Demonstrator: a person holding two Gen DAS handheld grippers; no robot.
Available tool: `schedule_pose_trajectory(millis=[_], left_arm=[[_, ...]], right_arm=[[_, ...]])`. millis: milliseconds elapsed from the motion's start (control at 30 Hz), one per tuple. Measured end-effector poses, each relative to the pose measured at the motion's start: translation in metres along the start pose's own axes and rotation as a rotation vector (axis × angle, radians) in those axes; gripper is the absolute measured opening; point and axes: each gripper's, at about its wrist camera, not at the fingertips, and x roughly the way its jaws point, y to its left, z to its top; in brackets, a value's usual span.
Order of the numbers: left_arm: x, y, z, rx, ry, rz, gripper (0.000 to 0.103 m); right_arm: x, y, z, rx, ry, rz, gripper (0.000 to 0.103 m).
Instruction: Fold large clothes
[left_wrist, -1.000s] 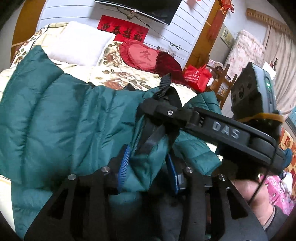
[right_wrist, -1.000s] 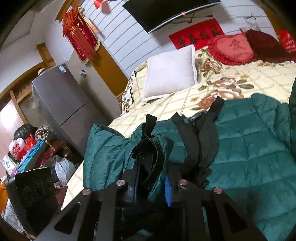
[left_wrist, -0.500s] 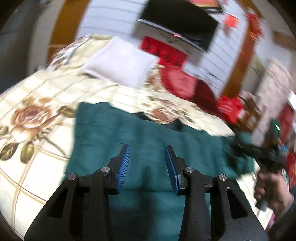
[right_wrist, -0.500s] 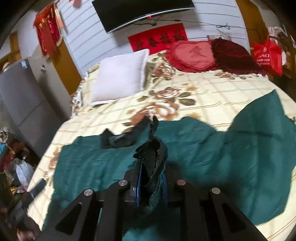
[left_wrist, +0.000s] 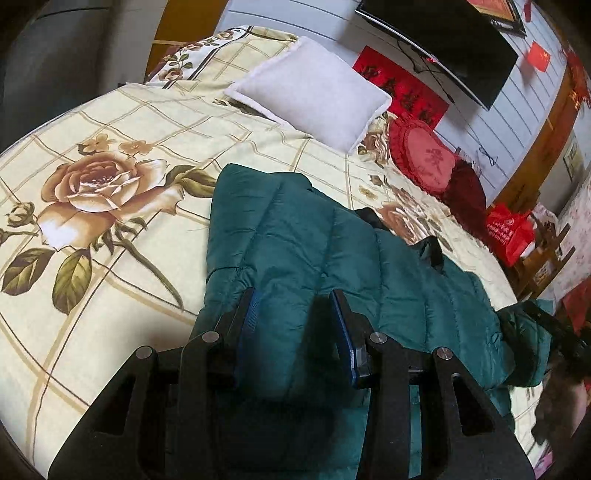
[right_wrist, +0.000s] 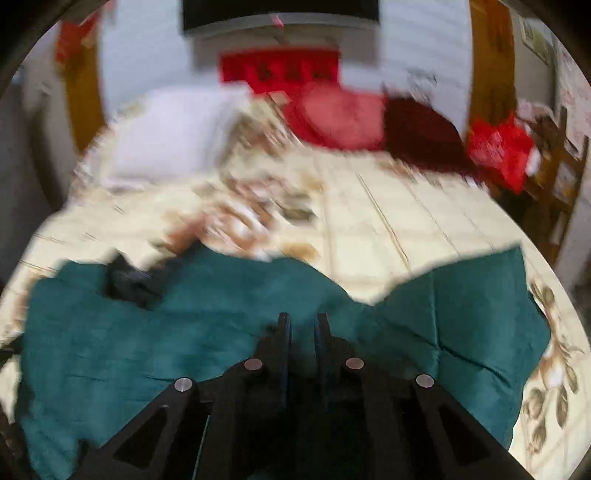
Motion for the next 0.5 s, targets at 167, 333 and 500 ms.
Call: schedule_pose_trajectory(millis=[167,333,500], left_arm=[[-0.003,0.002,-0.002,-0.011,0.004,-0.009,0.038],[0.002,-0.004,-0.006,0.021,0.040,-0.012,0.038],[0.005,-0.008,-0.009,0.022,0.067,0.002,0.038]], right_arm=[[-0.019,0.068,-0.020,-0.109,0.079,0.202,0.012],[0.017,0.082,-0.057,-0.201,0.230,0.101,0.012],[0.033,0.020,-0.063,-0.051,0.277,0.085,0.011]])
